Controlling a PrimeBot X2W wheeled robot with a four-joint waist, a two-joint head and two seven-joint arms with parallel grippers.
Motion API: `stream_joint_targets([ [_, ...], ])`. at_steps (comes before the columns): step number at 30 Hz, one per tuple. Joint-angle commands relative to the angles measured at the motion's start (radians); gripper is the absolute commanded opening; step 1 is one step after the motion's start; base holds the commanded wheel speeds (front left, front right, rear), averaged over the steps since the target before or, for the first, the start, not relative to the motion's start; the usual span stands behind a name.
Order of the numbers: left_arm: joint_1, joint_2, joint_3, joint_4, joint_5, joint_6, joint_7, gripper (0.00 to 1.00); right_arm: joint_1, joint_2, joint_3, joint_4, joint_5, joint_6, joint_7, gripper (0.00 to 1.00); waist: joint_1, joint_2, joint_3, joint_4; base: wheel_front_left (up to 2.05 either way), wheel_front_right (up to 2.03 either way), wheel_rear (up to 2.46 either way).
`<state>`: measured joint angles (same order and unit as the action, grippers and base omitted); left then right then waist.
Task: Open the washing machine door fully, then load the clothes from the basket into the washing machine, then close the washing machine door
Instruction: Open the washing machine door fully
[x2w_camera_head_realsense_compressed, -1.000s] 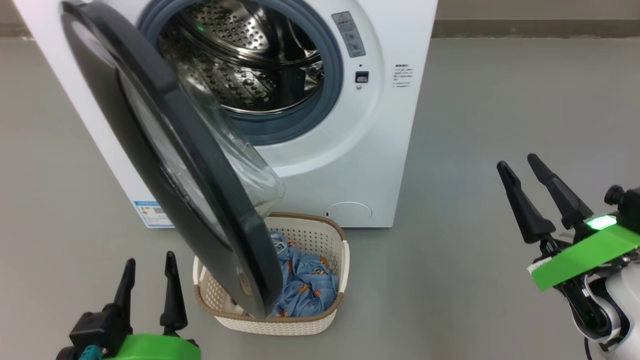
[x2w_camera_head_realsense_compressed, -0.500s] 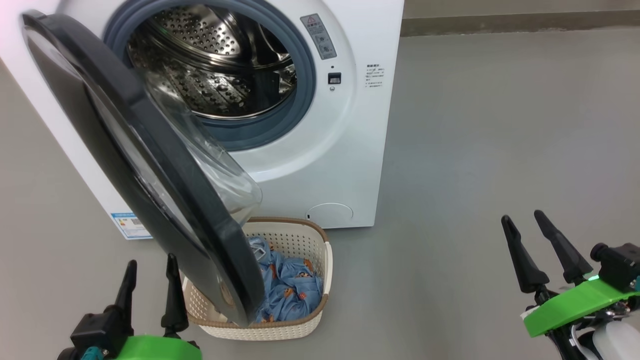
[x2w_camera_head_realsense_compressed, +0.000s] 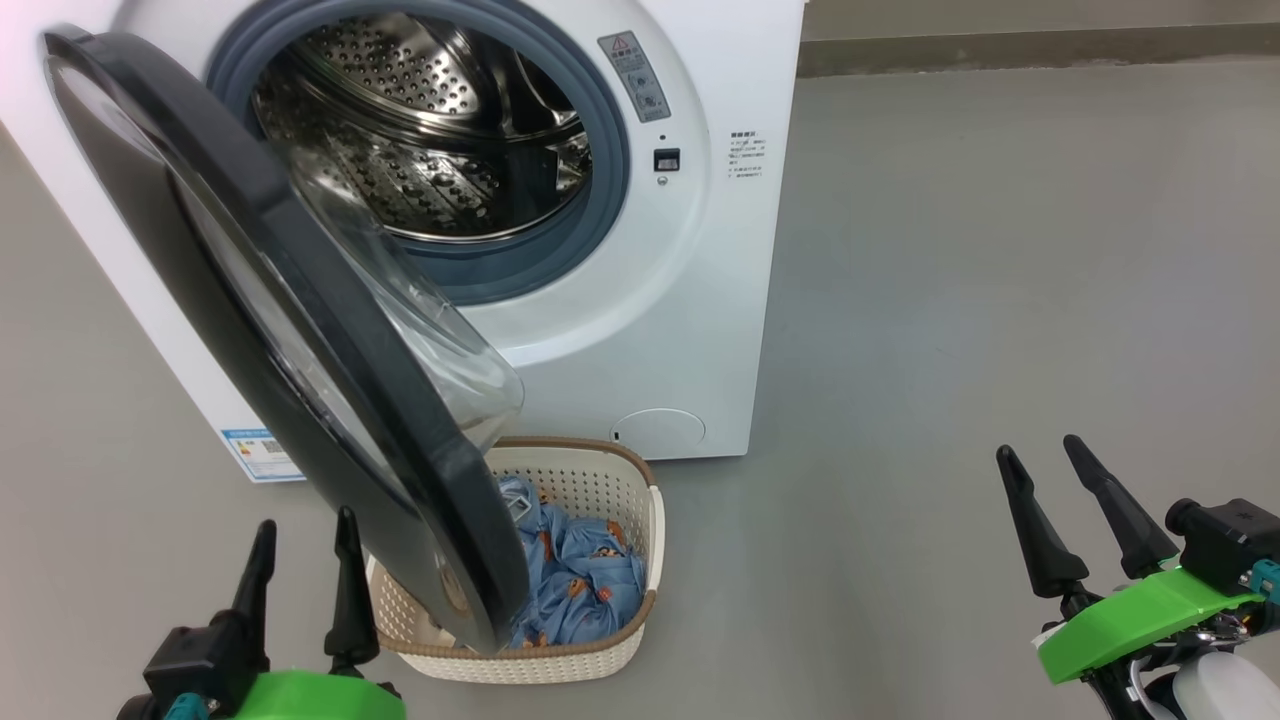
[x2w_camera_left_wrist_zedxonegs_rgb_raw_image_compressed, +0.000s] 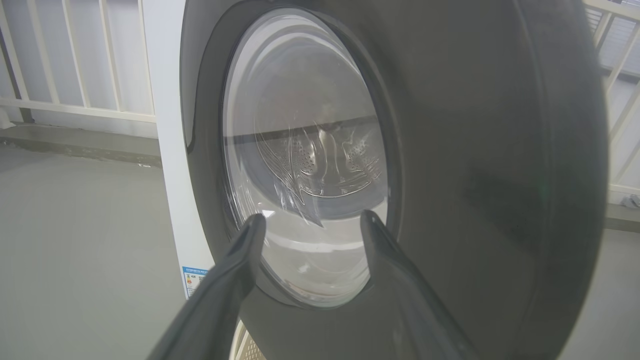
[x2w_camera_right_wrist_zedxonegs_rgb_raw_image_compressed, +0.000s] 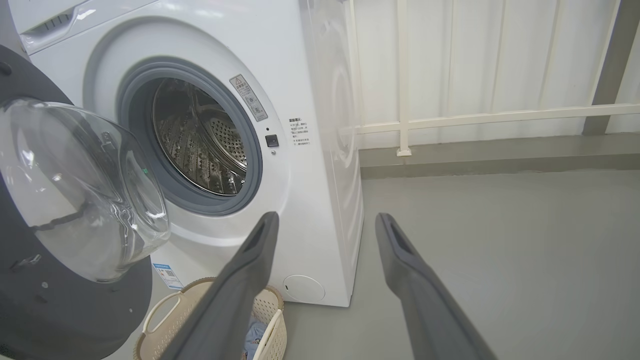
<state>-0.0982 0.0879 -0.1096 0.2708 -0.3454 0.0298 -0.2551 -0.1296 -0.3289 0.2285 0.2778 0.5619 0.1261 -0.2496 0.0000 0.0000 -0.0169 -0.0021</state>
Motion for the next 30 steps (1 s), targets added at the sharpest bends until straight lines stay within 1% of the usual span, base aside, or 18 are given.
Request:
stream_joint_targets([
  [1,-0.025,0.017,0.029,-0.020,-0.007,-0.001,-0.006,1.00,-0.011,-0.016,0.018,-0.015,-0.005,0.005,-0.012,1.00,0.0000,0.0000,0.000,0.002,0.00,0.00,0.00],
  [16,-0.029,0.013,0.029,-0.023,-0.002,-0.005,-0.007,1.00,-0.023,-0.005,0.026,-0.023,0.003,0.005,-0.012,1.00,0.0000,0.0000,0.002,-0.006,0.00,0.00,0.00],
  [17,-0.029,0.013,0.029,-0.023,-0.002,-0.006,-0.007,0.62,-0.022,-0.005,0.026,-0.023,0.003,0.005,-0.012,1.00,0.0000,0.0000,0.003,-0.006,0.00,0.00,0.00],
  [18,-0.030,0.013,0.029,-0.023,-0.002,-0.006,-0.007,0.21,-0.022,-0.004,0.025,-0.023,0.003,0.005,-0.012,1.00,0.0000,0.0000,0.003,-0.007,0.00,0.00,0.00],
  [19,-0.031,0.013,0.029,-0.024,-0.003,-0.007,-0.007,0.00,-0.021,-0.004,0.024,-0.023,0.003,0.005,-0.012,1.00,0.0000,0.0000,0.003,-0.007,0.00,0.00,0.00],
  [24,-0.037,0.013,0.039,-0.037,-0.006,-0.004,-0.007,0.00,-0.019,-0.002,0.022,-0.023,0.003,0.005,-0.012,1.00,0.0000,0.0000,0.005,-0.006,0.00,0.00,0.00],
  [30,-0.065,0.015,0.056,-0.110,0.009,-0.010,-0.007,0.00,-0.015,0.000,0.020,-0.024,0.007,0.005,-0.012,1.00,0.0000,0.0000,0.005,0.002,0.00,0.00,0.00],
])
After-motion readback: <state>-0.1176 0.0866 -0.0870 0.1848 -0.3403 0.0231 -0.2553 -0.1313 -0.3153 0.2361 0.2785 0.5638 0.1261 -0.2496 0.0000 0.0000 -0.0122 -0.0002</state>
